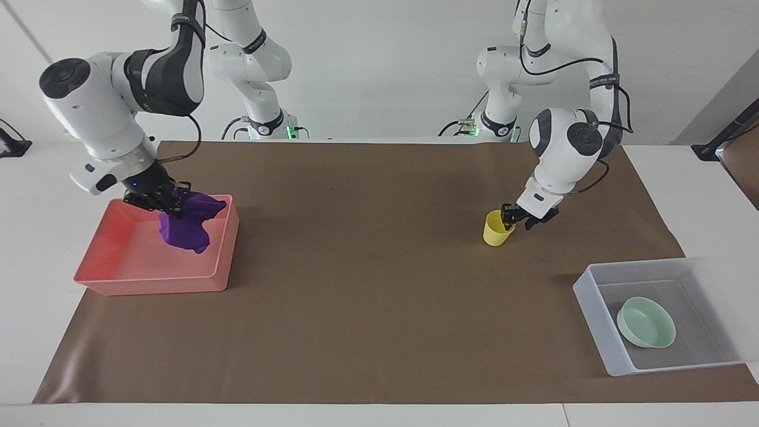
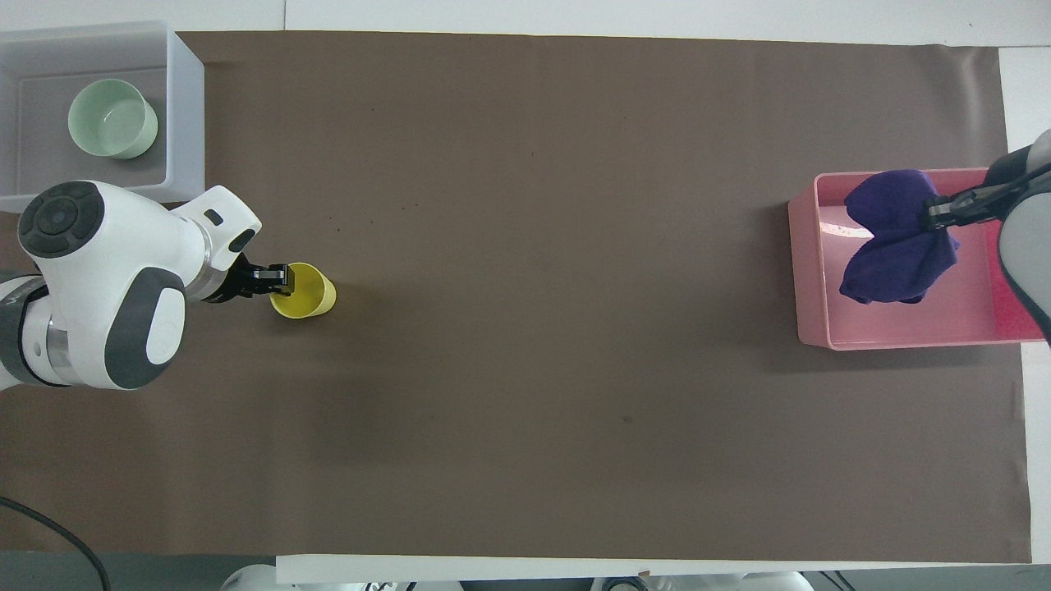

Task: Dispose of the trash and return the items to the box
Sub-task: 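Grasp the yellow cup with the left gripper while the right gripper drops the cloth, then place the yellow cup in the white box with the left gripper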

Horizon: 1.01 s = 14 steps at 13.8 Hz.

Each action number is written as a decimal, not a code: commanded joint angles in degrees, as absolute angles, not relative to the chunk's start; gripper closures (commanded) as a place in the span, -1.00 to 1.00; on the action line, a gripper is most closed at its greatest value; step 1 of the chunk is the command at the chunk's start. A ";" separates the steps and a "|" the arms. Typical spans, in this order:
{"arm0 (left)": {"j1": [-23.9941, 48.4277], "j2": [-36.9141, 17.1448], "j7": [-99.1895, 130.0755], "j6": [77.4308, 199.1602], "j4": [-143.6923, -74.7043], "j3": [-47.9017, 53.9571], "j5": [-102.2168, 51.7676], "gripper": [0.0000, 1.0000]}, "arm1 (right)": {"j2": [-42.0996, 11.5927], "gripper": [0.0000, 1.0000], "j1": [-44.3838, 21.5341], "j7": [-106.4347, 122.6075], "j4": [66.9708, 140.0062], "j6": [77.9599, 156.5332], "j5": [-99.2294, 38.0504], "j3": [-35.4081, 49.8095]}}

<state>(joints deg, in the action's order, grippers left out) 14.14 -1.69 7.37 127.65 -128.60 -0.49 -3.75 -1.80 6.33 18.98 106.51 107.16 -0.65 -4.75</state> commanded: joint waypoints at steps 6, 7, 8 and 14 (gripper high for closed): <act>11.97 -6.57 8.52 109.74 -106.86 -1.14 -5.18 1.00 | -0.34 0.93 12.04 24.70 120.93 123.02 -0.26 -4.13; 9.60 -9.29 8.70 106.47 -100.09 -1.14 -5.27 1.00 | -1.66 0.93 12.22 24.70 121.02 124.70 -0.26 -4.13; 8.19 -12.10 8.96 106.00 -94.71 -1.23 -5.01 1.00 | -2.80 0.92 12.13 24.70 121.11 126.02 -0.26 -4.04; -4.73 -30.63 7.03 116.52 -75.35 -3.25 -4.57 1.00 | -5.19 0.62 11.34 24.70 123.31 132.80 -0.26 -4.04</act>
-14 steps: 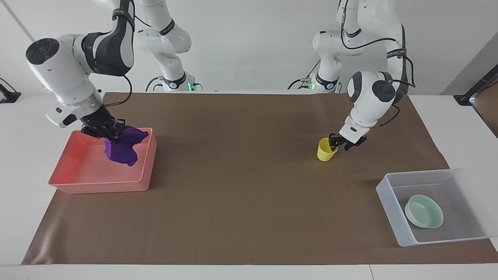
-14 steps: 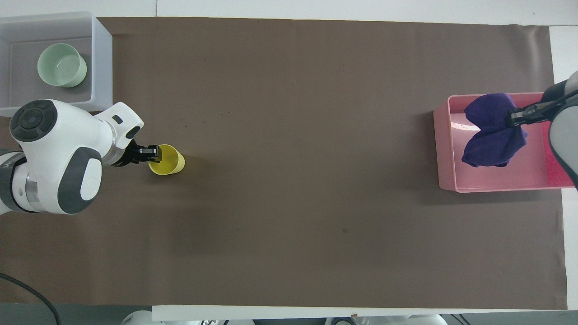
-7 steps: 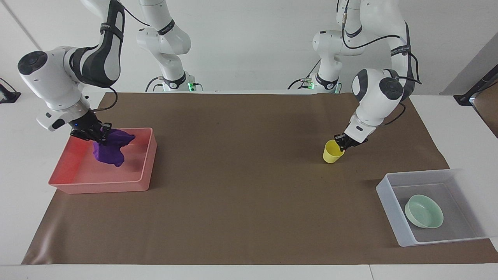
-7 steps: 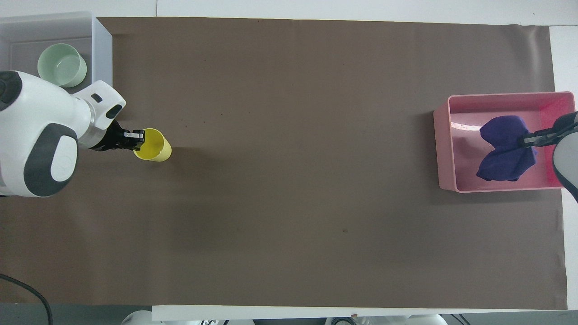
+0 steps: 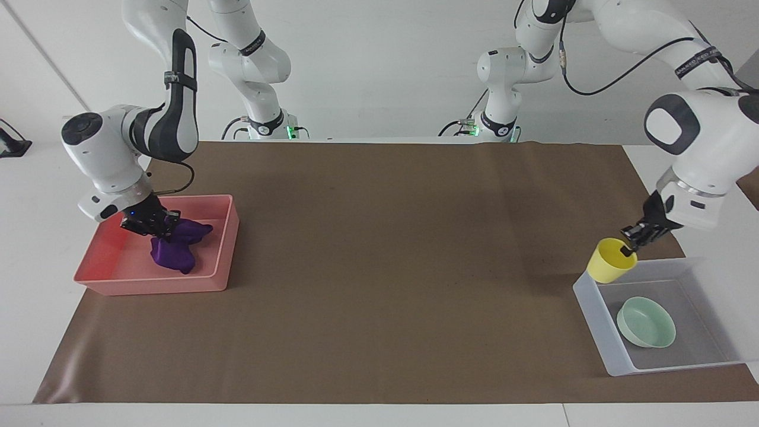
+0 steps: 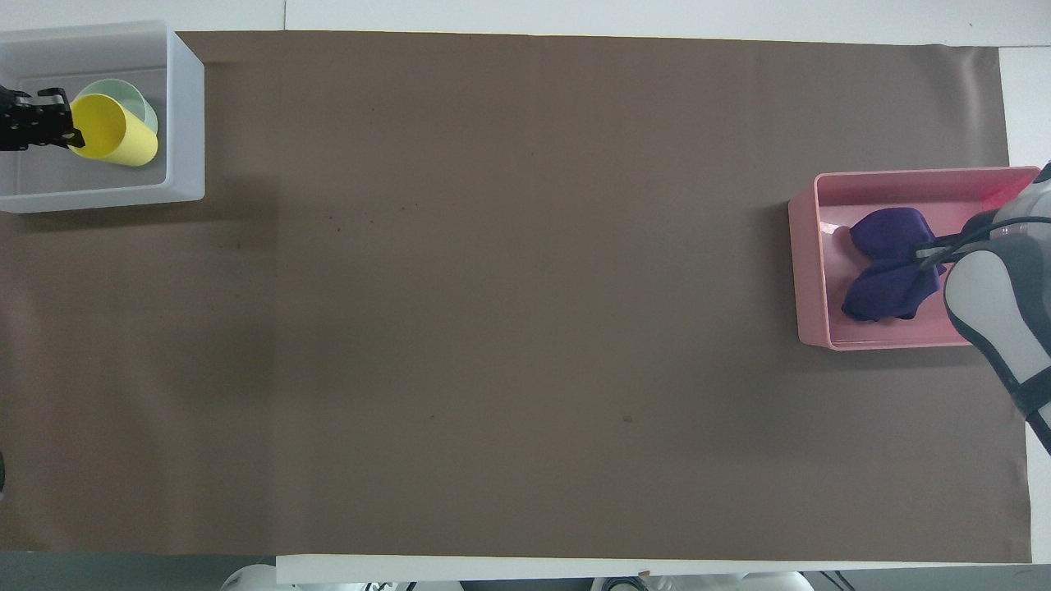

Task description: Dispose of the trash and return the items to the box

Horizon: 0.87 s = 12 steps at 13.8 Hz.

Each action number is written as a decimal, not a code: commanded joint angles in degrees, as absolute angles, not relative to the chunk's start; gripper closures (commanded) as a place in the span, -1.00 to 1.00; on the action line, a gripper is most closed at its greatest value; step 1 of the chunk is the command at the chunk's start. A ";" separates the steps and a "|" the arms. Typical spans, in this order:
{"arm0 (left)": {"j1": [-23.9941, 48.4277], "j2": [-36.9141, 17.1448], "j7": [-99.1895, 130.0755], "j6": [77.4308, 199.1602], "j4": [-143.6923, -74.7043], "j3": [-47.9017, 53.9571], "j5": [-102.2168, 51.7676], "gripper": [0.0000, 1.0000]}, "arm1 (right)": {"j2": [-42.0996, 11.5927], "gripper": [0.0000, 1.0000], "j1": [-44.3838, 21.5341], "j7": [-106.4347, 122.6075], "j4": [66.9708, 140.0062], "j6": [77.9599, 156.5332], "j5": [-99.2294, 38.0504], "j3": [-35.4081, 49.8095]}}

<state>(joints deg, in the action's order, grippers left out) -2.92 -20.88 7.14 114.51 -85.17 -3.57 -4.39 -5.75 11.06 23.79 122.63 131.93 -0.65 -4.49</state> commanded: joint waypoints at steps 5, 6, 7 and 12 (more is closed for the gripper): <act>-5.54 -36.30 6.24 131.10 -78.03 -3.43 -4.31 0.92 | -4.92 -0.55 10.37 24.35 121.47 129.21 -0.26 -3.61; -5.19 -35.95 6.41 133.13 -80.05 -3.43 -4.13 -0.15 | -4.75 -0.56 10.28 24.26 120.07 127.29 -0.26 -3.43; -5.10 -35.69 6.59 132.89 -80.33 -3.43 -3.96 -0.99 | -4.57 -0.59 9.76 24.00 118.49 124.31 -0.52 -3.43; -2.11 -18.95 6.25 113.27 -89.35 -3.34 -3.96 -1.00 | -4.31 -0.73 1.86 11.97 104.00 104.97 -0.35 -3.43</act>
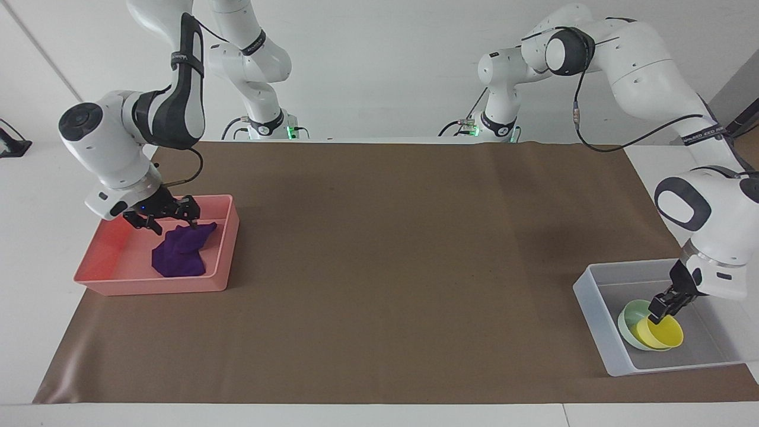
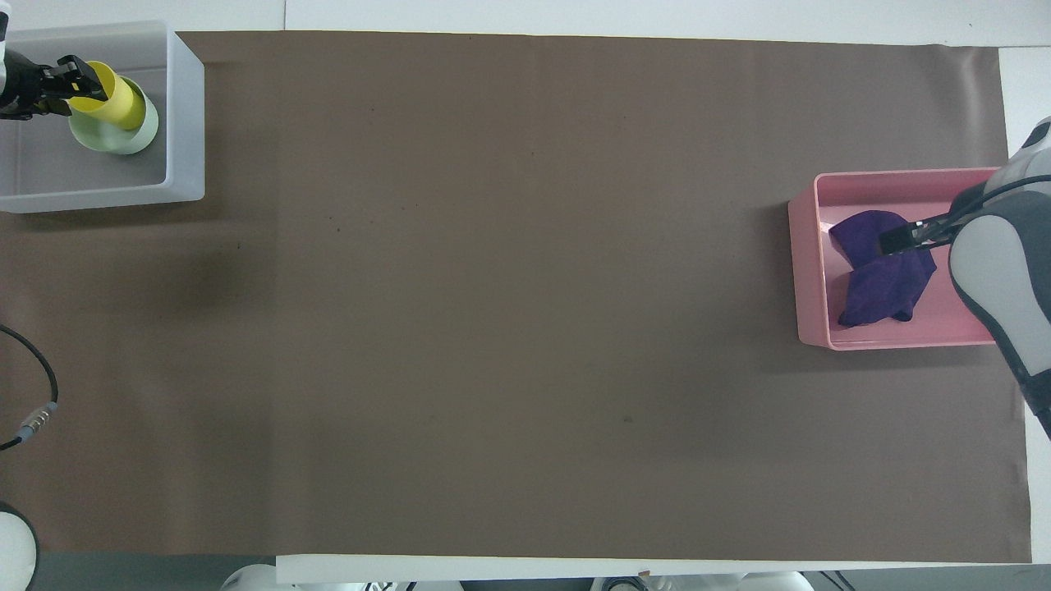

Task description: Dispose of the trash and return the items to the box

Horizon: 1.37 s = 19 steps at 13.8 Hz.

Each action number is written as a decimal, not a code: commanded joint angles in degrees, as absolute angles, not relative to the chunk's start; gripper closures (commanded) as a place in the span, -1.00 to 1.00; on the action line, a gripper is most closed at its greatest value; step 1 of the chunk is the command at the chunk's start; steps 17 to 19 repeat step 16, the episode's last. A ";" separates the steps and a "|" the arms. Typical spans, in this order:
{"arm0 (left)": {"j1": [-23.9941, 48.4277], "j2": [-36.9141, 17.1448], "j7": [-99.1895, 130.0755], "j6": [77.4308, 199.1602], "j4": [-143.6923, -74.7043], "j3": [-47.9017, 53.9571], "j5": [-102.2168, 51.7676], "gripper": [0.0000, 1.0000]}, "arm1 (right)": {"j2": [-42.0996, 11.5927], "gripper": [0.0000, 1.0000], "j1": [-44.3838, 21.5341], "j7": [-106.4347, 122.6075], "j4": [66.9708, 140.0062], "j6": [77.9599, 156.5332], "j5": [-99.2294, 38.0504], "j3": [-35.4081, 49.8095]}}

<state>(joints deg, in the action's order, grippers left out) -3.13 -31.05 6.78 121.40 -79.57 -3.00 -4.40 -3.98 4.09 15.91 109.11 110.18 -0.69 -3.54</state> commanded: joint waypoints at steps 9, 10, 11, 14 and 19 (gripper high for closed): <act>6.07 0.98 -2.01 96.96 -93.30 -2.64 3.08 -1.00 | -2.29 -0.80 -3.94 4.66 90.35 84.47 -0.61 -2.99; 6.06 -3.12 -2.02 92.77 -87.16 -2.55 2.12 -1.00 | -0.89 -0.85 -4.39 3.53 91.05 83.68 -0.88 -2.90; 5.72 -5.69 -2.02 88.72 -83.01 -2.64 0.72 -1.00 | -0.27 -0.92 -4.66 2.73 91.23 83.50 -1.23 -2.73; 5.63 -6.07 -2.81 86.66 -81.83 -2.90 0.53 -1.00 | 0.87 -0.98 -5.36 2.64 91.32 82.80 -1.41 -2.46; 5.63 -5.98 -2.90 86.66 -81.91 -2.90 0.44 -1.00 | 1.84 -0.98 -5.36 2.72 91.32 82.88 -1.41 -2.37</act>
